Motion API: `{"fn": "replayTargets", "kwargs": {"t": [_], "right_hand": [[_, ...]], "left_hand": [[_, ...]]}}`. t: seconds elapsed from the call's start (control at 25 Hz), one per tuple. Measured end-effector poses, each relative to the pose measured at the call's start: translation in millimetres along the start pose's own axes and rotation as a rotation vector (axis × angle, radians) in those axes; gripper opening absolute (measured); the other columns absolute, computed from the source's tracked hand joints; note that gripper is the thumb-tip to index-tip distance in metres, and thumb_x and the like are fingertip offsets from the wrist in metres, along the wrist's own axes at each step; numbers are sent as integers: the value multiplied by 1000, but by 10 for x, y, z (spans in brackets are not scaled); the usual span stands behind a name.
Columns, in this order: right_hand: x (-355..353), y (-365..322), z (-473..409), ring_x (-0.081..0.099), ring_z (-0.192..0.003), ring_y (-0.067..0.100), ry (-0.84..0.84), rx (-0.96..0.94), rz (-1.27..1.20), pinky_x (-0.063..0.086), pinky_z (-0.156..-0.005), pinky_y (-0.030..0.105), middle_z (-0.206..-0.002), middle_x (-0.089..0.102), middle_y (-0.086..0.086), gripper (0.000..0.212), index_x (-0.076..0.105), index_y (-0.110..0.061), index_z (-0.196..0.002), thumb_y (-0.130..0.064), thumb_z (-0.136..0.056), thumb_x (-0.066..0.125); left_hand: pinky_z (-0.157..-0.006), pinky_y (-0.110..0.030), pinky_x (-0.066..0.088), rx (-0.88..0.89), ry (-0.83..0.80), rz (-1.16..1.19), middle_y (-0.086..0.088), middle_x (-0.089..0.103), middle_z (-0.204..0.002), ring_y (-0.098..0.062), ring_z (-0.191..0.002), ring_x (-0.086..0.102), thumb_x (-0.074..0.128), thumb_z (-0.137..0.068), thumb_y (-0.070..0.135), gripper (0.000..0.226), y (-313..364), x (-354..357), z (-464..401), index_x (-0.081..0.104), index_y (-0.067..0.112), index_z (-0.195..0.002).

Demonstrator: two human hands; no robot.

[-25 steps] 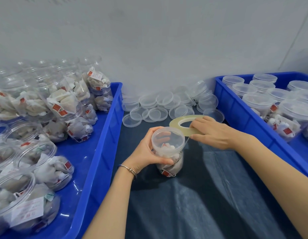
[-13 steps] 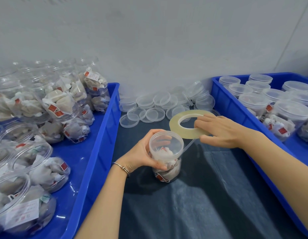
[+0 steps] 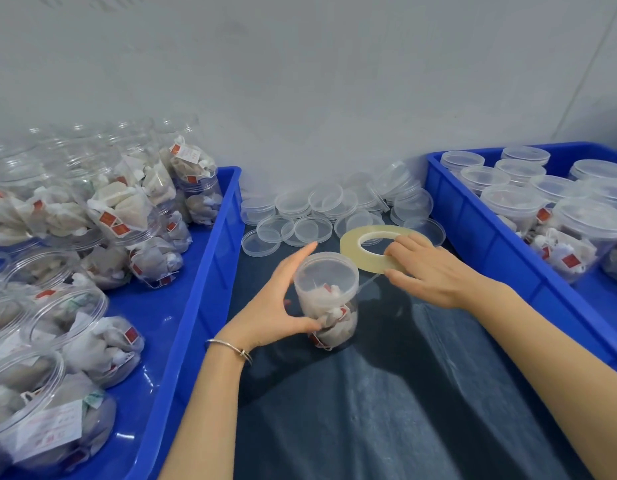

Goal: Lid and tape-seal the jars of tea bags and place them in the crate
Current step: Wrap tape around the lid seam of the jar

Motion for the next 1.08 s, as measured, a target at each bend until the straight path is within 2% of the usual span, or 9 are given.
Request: {"fn": "replayTargets", "kwargs": {"t": [0.12, 0.24, 0.36, 0.48, 0.64, 0.8, 0.88, 1.0, 1.08], "right_hand": [[-4, 2, 7, 32, -93, 10, 8, 1, 13, 32, -71, 31, -95, 36, -9, 31, 41, -16, -90, -44, -93, 28], [-27, -9, 15, 33, -93, 11, 23, 11, 17, 30, -70, 31, -95, 38, -8, 28, 41, -17, -89, -42, -95, 31], [-37, -18, 16, 33, -91, 11, 43, 34, 16, 29, -70, 31, -95, 39, -6, 23, 39, -18, -87, -39, -96, 35], [-77, -13, -24, 32, -91, 10, 38, 73, 54, 28, -72, 32, -99, 40, -6, 25, 40, -19, -90, -42, -95, 34], [-72, -86, -99, 35, -102, 9, -19, 61, 83, 32, -79, 36, -111, 43, -8, 35, 48, -18, -107, -46, -96, 33], [-51, -179, -70, 33, -97, 8, 0, 76, 44, 35, -80, 37, -112, 44, -7, 30, 45, -18, -100, -45, -97, 34], [-55, -224, -49, 30, -95, 7, 12, 89, 50, 37, -83, 38, -106, 41, -8, 27, 40, -20, -95, -45, -97, 33], [-49, -277, -47, 32, -98, 9, 24, 113, 57, 38, -87, 41, -101, 35, -10, 26, 37, -20, -93, -46, -98, 32], [-43, -292, -44, 33, -102, 10, 17, 120, 64, 38, -90, 42, -101, 32, -11, 25, 35, -21, -93, -46, -99, 32]], "left_hand": [[-115, -36, 21, -51, 138, -355, 20, 16, -150, -2, -140, 12, 75, -63, 62, 105, 260, 112, -19, 17, 38, -147], [-109, -59, 23, -142, 174, -644, 9, 26, -149, -20, -142, 16, 55, -63, 82, 103, 548, 357, -218, 18, 32, -145], [-104, -63, 25, -250, 193, -840, 2, 36, -141, -28, -137, 24, 41, -78, 78, 82, 567, 500, -378, 30, 23, -139], [-100, -45, 29, -163, 326, -989, 4, 40, -135, -22, -129, 32, 36, -86, 70, 68, 484, 540, -353, 39, 20, -133], [-96, -36, 29, 21, 328, -887, 11, 44, -133, -13, -125, 36, 47, -87, 63, 58, 417, 473, -328, 42, 25, -130], [-98, -32, 29, 81, 311, -796, 5, 44, -133, -17, -121, 42, 55, -88, 51, 55, 437, 391, -282, 43, 18, -130], [-101, -37, 27, -10, 345, -836, -3, 36, -139, -26, -124, 39, 53, -89, 48, 51, 435, 429, -262, 41, 18, -128], [-105, -61, 19, -259, 340, -838, -11, 19, -151, -38, -140, 13, 41, -94, 50, 50, 396, 556, -250, 27, 26, -136], [-104, -63, 21, -293, 361, -850, -12, 19, -152, -39, -141, 10, 36, -95, 52, 52, 393, 630, -248, 24, 26, -138]]}}
Point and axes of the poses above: each hand's wrist, its own z-axis away from the middle knuckle, its own x-axis out of the palm, y = z × x, the point moved 4 cm from there along -z, towards the middle knuckle
